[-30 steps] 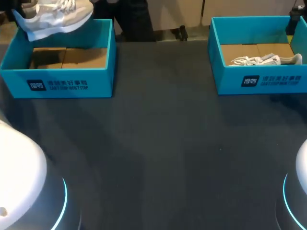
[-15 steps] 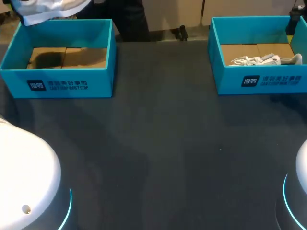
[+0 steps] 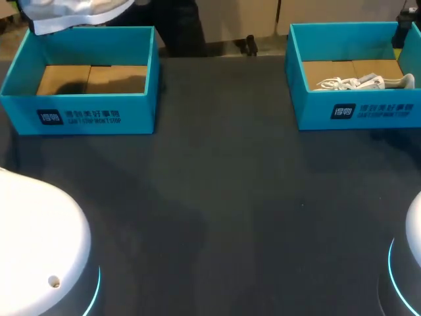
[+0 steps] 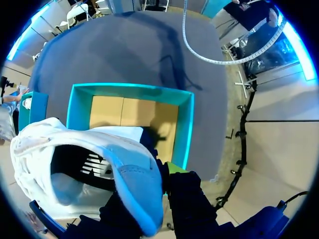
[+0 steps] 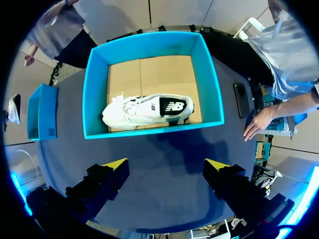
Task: Take the shoe out of the shoebox, open the shoe tongue, remove and reinsert the insole, then place the shoe into the shoebox
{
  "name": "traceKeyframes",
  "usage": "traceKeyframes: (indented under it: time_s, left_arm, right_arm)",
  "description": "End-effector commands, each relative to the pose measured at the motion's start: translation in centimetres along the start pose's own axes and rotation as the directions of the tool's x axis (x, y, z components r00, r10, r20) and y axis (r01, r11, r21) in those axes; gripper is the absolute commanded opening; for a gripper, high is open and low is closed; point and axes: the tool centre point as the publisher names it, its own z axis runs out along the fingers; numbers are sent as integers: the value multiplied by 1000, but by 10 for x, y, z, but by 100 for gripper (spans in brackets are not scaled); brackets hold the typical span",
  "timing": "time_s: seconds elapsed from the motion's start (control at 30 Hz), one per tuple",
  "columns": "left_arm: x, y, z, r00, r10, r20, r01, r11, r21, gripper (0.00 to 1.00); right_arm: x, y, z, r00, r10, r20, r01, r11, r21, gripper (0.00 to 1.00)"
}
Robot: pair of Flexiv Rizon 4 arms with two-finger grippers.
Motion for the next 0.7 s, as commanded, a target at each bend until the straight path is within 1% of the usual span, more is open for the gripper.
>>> traceKeyframes:
  time_s: [0.03, 0.07, 0.13, 0.17, 0.2, 0.23, 0.27, 0.3, 0.33, 0.43, 0.47, 0.5, 0.53, 0.6, 0.63, 0.67, 0.7]
  left_arm:
    - [1, -9, -1, 1000, 1, 0, -1, 993, -120, 0]
    - [1, -9, -1, 1000, 1, 0, -1, 993, -120, 0]
    - [1, -17, 1, 1000, 4, -19, -6, 992, -125, 0]
    - [0, -28, -4, 999, 19, -26, -23, 988, -153, 0]
    - [-2, -36, -7, 998, 33, -56, -43, 980, -193, 0]
    - [-4, -43, -11, 997, 41, -66, -54, 976, -212, 0]
    - [-8, -54, -19, 997, 54, -52, -64, 974, -219, 0]
    - [-10, -61, -24, 997, 65, -45, -73, 972, -224, 0]
    - [-16, -72, -30, 997, 66, -37, -73, 968, -239, 0]
    - [-28, -94, -40, 998, 55, -28, -61, 966, -250, 0]
    - [-32, -101, -42, 998, 56, -14, -58, 975, -213, 0]
    - [-35, -106, -43, 998, 53, -14, -55, 976, -211, 0]
    - [-43, -118, -42, 999, 39, -33, -45, 974, -223, 0]
    - [-52, -131, -41, 999, 44, -32, -49, 980, -191, 0]
    - [-58, -140, -40, 998, 42, -48, -51, 975, -216, 0]
    - [-66, -152, -38, 997, 47, -63, -59, 976, -209, 0]
    - [-71, -161, -36, 996, 47, -82, -64, 975, -212, 0]
  right_arm:
    - [0, 0, 0, 1000, 1, 1, -1, 1000, -1, 100]
    - [0, 0, 0, 1000, 1, 1, -1, 1000, -1, 100]
    - [0, 0, 0, 1000, 1, 1, -1, 1000, -1, 100]
    - [0, 0, 0, 1000, 1, 1, -1, 1000, -1, 100]
    - [0, 0, 0, 1000, 1, 1, -1, 1000, -1, 100]
    - [0, 0, 0, 1000, 1, 1, -1, 1000, -1, 100]
    - [0, 0, 0, 1000, 1, 1, -1, 1000, -1, 100]
    - [0, 0, 0, 1000, 1, 1, -1, 1000, -1, 100]
    - [0, 0, 0, 1000, 1, 1, -1, 1000, -1, 100]
    - [0, 0, 0, 1000, 1, 1, -1, 1000, -1, 100]
    - [0, 0, 0, 1000, 1, 1, -1, 1000, -1, 100]
    - [0, 0, 0, 1000, 1, 1, -1, 1000, -1, 100]
    - [0, 0, 0, 1000, 1, 1, -1, 1000, -1, 100]
    - [0, 0, 0, 1000, 1, 1, -1, 1000, -1, 100]
    - [0, 0, 0, 1000, 1, 1, -1, 1000, -1, 100]
    - [0, 0, 0, 1000, 1, 1, -1, 1000, -1, 100]
    - [0, 0, 0, 1000, 1, 1, -1, 1000, -1, 100]
